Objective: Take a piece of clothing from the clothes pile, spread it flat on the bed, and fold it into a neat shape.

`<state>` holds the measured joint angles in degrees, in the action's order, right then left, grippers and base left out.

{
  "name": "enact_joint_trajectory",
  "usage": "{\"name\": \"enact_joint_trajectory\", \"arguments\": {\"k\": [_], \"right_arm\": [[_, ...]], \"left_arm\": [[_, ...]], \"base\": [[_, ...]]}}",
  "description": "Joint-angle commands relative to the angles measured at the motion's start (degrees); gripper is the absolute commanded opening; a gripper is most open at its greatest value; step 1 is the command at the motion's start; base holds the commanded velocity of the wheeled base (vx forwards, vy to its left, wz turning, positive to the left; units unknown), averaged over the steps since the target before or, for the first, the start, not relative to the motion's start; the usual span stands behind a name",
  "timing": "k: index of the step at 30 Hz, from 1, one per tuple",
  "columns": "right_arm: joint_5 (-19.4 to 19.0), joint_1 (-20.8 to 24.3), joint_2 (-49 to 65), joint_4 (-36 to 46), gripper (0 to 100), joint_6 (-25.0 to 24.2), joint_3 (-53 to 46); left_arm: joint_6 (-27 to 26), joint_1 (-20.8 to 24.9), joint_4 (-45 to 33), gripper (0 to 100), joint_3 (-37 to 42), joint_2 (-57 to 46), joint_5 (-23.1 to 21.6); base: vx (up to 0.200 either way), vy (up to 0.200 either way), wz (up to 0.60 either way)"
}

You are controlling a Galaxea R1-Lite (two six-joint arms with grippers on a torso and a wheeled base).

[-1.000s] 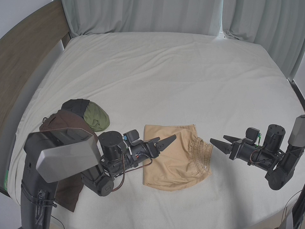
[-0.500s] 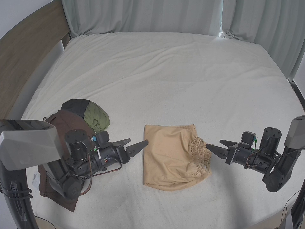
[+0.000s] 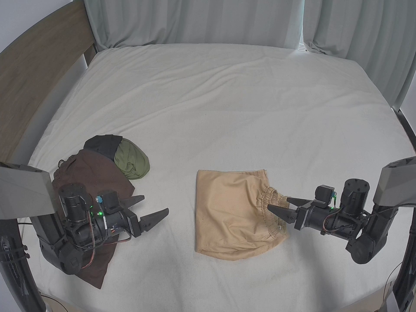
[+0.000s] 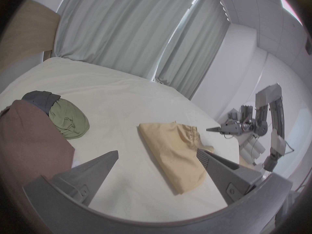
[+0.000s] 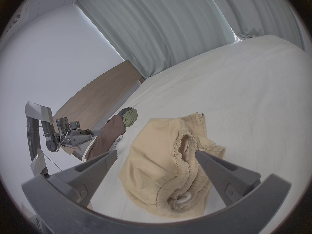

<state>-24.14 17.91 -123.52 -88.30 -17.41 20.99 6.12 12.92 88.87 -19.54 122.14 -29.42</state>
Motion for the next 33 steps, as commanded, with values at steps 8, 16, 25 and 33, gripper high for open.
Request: {"name": "enact_joint_trajectory", "arguments": {"k": [8,16,25,33], "right_arm": [[0.06,2.48,-8.76,-0.03,100,-0.43,8.54],[0.23,2.04,-13.24,-0.12,100,-0.35,13.20],[3.48,1.60,-15.35,-0.47,0,-0.43,17.06],[3.57,-0.95,-12.45,-0.39,0,-0.35,15.04]], "left_arm": [[-3.57,-1.23,0.08,100,3.37,-0.15,-2.49],[-3.57,-1.76,0.08,100,3.11,-0.15,-3.19],[-3.57,-1.67,0.08,100,3.37,-0.15,-3.81],[-3.57,-1.41,0.08,100,3.63,0.21,-3.81]], "base": [[0.000,0.000,0.00],[0.000,0.000,0.00],[0.000,0.000,0.00],[0.000,0.000,0.00]]}}
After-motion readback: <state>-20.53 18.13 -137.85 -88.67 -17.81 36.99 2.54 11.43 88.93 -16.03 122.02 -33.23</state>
